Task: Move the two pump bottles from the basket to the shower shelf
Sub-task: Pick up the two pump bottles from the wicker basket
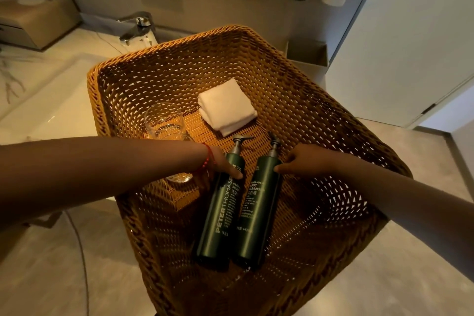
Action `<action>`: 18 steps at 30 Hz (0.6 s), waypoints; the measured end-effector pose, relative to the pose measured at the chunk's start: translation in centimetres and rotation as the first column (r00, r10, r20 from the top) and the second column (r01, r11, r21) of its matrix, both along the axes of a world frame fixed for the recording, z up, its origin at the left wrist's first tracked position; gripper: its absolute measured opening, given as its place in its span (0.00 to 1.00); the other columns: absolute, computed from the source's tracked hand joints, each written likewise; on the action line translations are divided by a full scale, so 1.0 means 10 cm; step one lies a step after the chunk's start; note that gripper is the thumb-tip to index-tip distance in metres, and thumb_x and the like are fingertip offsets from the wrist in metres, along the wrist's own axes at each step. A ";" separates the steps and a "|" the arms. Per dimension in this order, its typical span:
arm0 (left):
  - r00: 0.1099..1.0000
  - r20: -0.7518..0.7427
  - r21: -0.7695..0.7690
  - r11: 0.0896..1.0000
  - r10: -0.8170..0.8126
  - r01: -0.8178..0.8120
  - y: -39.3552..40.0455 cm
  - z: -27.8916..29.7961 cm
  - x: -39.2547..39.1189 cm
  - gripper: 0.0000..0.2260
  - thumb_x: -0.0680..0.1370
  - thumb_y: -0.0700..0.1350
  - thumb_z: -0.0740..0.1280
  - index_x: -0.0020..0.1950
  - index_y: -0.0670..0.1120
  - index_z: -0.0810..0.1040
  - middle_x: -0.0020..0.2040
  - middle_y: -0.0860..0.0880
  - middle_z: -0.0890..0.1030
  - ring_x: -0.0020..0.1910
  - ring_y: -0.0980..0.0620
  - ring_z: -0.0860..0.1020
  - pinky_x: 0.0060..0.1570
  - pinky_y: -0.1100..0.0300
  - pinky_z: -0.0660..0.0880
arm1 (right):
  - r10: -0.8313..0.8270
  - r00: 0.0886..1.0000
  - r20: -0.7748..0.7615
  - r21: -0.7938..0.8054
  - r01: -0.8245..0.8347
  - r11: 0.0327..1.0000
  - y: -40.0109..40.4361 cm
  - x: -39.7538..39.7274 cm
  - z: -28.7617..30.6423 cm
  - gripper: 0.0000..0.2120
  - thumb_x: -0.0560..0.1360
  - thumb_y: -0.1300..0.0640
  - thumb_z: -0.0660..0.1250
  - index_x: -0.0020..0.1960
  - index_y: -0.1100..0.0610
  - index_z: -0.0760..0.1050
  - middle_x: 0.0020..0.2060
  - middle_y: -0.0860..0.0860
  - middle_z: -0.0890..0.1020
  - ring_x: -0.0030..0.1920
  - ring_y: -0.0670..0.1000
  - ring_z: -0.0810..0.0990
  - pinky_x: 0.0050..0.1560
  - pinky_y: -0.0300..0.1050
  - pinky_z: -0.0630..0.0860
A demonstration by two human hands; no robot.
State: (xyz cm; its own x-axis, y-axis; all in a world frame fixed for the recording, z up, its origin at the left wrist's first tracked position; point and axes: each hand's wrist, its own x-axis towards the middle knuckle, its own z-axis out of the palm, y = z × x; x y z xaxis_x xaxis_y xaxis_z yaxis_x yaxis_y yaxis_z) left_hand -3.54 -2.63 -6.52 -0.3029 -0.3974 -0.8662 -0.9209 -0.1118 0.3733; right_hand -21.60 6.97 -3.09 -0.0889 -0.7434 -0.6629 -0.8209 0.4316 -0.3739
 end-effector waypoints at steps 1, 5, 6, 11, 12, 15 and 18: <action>1.000 -0.008 0.003 1.000 0.011 -0.011 0.00 0.00 0.00 0.29 0.68 0.49 0.72 0.62 0.38 0.66 0.58 0.36 0.76 0.54 0.38 0.77 0.49 0.47 0.77 | -0.014 1.000 0.018 0.011 0.014 1.000 -0.01 0.01 -0.01 0.13 0.75 0.52 0.63 0.32 0.53 0.69 0.28 0.49 0.71 0.27 0.45 0.67 0.25 0.34 0.64; 0.995 -0.094 -0.025 0.999 0.024 -0.026 -0.02 0.05 -0.04 0.29 0.66 0.48 0.74 0.61 0.39 0.67 0.51 0.40 0.77 0.47 0.42 0.77 0.46 0.46 0.78 | -0.090 0.993 0.076 0.049 0.086 0.995 -0.05 0.01 -0.05 0.13 0.75 0.52 0.62 0.33 0.51 0.67 0.30 0.49 0.70 0.28 0.44 0.69 0.21 0.31 0.65; 0.992 -0.129 -0.037 0.999 0.009 -0.014 -0.03 0.08 -0.05 0.30 0.65 0.49 0.74 0.61 0.39 0.68 0.52 0.40 0.77 0.49 0.42 0.77 0.47 0.45 0.78 | -0.114 0.990 0.082 0.054 0.109 0.993 -0.05 0.01 -0.06 0.13 0.75 0.52 0.62 0.33 0.51 0.66 0.30 0.49 0.71 0.28 0.44 0.69 0.22 0.32 0.65; 0.950 -0.311 -0.029 1.000 -0.001 -0.009 -0.10 0.31 -0.04 0.29 0.64 0.51 0.74 0.60 0.41 0.71 0.54 0.42 0.79 0.49 0.44 0.80 0.41 0.52 0.80 | -0.208 0.967 0.145 0.097 0.195 0.976 -0.10 -0.01 -0.08 0.09 0.75 0.51 0.62 0.42 0.58 0.72 0.39 0.55 0.77 0.37 0.53 0.77 0.36 0.42 0.76; 0.942 -0.335 -0.024 1.000 -0.007 -0.002 -0.11 0.36 -0.03 0.28 0.63 0.52 0.74 0.58 0.41 0.72 0.52 0.43 0.80 0.47 0.45 0.80 0.40 0.54 0.81 | -0.226 0.962 0.152 0.104 0.211 0.972 -0.12 -0.02 -0.09 0.12 0.75 0.51 0.63 0.49 0.60 0.73 0.43 0.58 0.78 0.41 0.56 0.78 0.41 0.47 0.78; 0.920 -0.389 -0.039 0.999 -0.044 0.032 -0.15 0.55 0.04 0.29 0.59 0.56 0.73 0.54 0.43 0.75 0.48 0.45 0.81 0.45 0.48 0.81 0.34 0.59 0.80 | -0.287 0.943 0.166 0.132 0.267 0.955 -0.17 0.00 -0.16 0.13 0.74 0.49 0.64 0.52 0.59 0.72 0.42 0.58 0.77 0.42 0.57 0.79 0.45 0.51 0.78; 0.905 -0.415 -0.093 0.994 -0.090 0.056 -0.21 0.70 0.19 0.32 0.52 0.60 0.73 0.50 0.45 0.77 0.46 0.46 0.83 0.43 0.50 0.82 0.34 0.61 0.79 | -0.364 0.909 0.204 0.222 0.319 0.921 -0.20 0.04 -0.24 0.11 0.73 0.47 0.64 0.43 0.54 0.69 0.42 0.58 0.77 0.49 0.62 0.79 0.52 0.57 0.77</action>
State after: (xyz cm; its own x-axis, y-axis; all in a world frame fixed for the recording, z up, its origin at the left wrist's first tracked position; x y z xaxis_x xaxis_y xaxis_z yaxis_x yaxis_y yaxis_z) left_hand -1.66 -4.68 0.46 -0.6609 -0.4209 -0.6214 -0.6831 -0.0054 0.7303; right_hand -21.25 4.94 -5.52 -0.1398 -0.5622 -0.8151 -0.5076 0.7475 -0.4285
